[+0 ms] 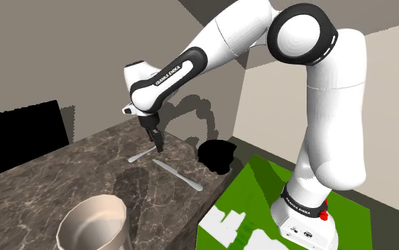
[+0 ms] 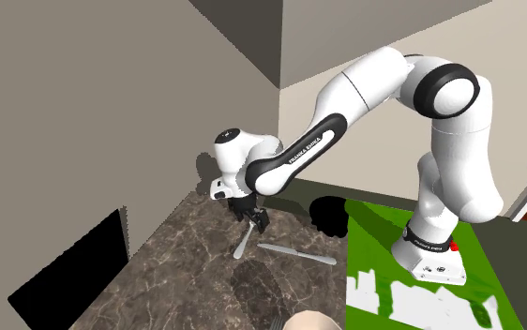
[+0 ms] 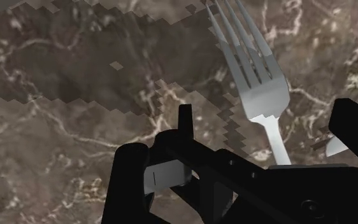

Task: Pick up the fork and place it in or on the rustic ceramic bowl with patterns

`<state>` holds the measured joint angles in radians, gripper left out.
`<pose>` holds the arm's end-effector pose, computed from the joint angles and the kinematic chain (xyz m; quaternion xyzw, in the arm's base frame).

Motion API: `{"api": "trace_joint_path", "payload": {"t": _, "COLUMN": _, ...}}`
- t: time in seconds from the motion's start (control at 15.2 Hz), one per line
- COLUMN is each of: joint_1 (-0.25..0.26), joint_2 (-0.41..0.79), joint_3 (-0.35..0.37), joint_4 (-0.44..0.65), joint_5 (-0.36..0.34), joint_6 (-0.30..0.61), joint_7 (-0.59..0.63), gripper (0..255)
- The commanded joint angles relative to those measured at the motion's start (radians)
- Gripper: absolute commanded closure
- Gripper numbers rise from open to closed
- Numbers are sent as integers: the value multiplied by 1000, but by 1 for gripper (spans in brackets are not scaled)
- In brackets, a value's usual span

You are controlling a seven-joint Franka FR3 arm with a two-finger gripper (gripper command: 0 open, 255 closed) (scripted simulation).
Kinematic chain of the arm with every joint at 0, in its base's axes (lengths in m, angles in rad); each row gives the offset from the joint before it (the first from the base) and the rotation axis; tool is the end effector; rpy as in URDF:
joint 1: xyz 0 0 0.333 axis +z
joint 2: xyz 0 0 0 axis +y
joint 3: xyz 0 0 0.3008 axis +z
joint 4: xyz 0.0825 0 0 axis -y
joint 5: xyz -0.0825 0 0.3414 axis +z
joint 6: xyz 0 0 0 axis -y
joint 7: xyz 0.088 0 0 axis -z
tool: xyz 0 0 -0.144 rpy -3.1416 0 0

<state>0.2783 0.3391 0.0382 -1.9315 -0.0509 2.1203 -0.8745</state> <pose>0.5313 0.1694 0.2771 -0.8174 -0.5711 0.0759 0.0069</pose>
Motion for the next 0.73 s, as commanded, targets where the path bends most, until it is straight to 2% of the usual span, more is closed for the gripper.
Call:
{"api": "trace_joint_path", "payload": {"t": 0.0, "joint_1": 0, "joint_2": 1, "joint_3": 0, "joint_4": 0, "joint_5": 0, "joint_6": 1, "joint_7": 0, "gripper": 0}}
{"api": "trace_joint_path", "payload": {"t": 0.2, "joint_1": 0, "joint_2": 1, "joint_3": 0, "joint_4": 0, "joint_5": 0, "joint_6": 1, "joint_7": 0, "gripper": 0}}
{"api": "trace_joint_path", "payload": {"t": 0.26, "joint_1": 0, "joint_2": 1, "joint_3": 0, "joint_4": 0, "joint_5": 0, "joint_6": 1, "joint_7": 0, "gripper": 255}}
{"api": "trace_joint_path", "payload": {"t": 0.66, "joint_1": 0, "joint_2": 1, "joint_3": 0, "joint_4": 0, "joint_5": 0, "joint_6": 1, "joint_7": 0, "gripper": 255}}
